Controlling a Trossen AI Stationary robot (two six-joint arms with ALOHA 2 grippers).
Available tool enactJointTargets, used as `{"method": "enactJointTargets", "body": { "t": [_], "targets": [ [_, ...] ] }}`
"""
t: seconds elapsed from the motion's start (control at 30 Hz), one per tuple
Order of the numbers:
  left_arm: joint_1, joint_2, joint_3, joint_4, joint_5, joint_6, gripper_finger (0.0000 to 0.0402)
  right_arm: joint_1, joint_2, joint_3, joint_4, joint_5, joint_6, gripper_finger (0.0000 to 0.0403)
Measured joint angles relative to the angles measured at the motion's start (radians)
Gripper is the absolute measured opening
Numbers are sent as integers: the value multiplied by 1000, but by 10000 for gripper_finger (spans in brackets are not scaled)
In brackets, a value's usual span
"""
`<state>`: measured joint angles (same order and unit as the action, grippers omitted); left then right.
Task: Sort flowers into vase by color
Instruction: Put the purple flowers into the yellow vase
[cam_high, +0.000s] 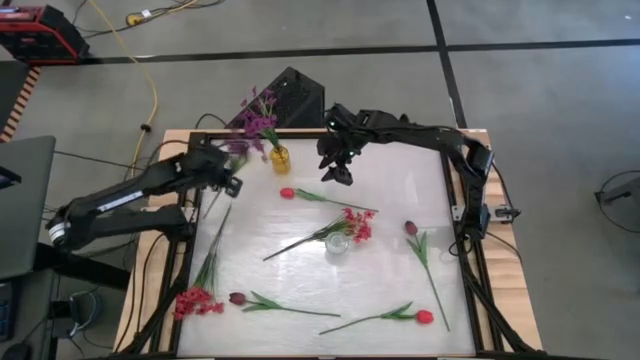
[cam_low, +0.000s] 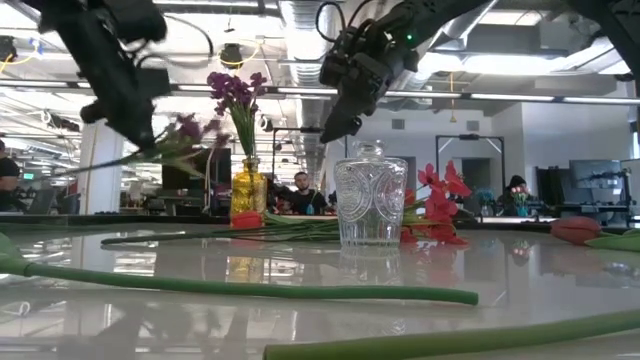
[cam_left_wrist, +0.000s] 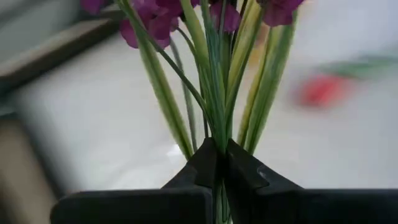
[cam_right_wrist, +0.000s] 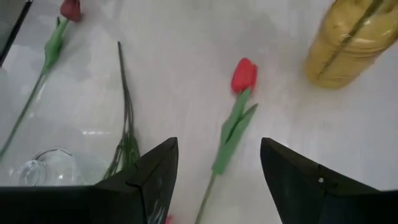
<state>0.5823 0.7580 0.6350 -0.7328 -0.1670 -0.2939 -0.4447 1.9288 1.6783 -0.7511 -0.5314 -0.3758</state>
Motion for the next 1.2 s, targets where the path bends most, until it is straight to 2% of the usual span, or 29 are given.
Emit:
{"method": "enactJointTargets", "body": {
  "t": [0.1,0.17,0.3,0.43,0.53,0.63,0.77,0.97,1.07,1.2],
  "targets": [
    [-20,-64,0,5,248,55,1,19,-4,0,0,2,6,255],
    [-51,-80,0,7,360,86,0,27,-4,0,9,2,-4,255],
    [-120,-85,0,48,467,164,0,25,-4,0,64,3,-7,255],
    [-202,-85,0,218,525,242,0,25,-8,0,102,4,-14,255],
    [-250,-87,-2,425,530,349,0,26,-16,1,106,-2,-39,255],
    [-273,-56,-11,684,483,412,0,20,-19,1,136,-44,-51,255],
    [-252,-31,-14,878,420,486,0,11,-13,1,246,-87,-52,255],
    [-196,17,-14,1048,439,461,0,17,-12,-54,617,-265,35,255],
    [-191,70,-14,1110,443,431,0,43,-12,-84,795,-275,114,255],
    [-190,126,-14,1139,443,424,0,79,-12,-90,863,-274,135,255]
  ]
}}
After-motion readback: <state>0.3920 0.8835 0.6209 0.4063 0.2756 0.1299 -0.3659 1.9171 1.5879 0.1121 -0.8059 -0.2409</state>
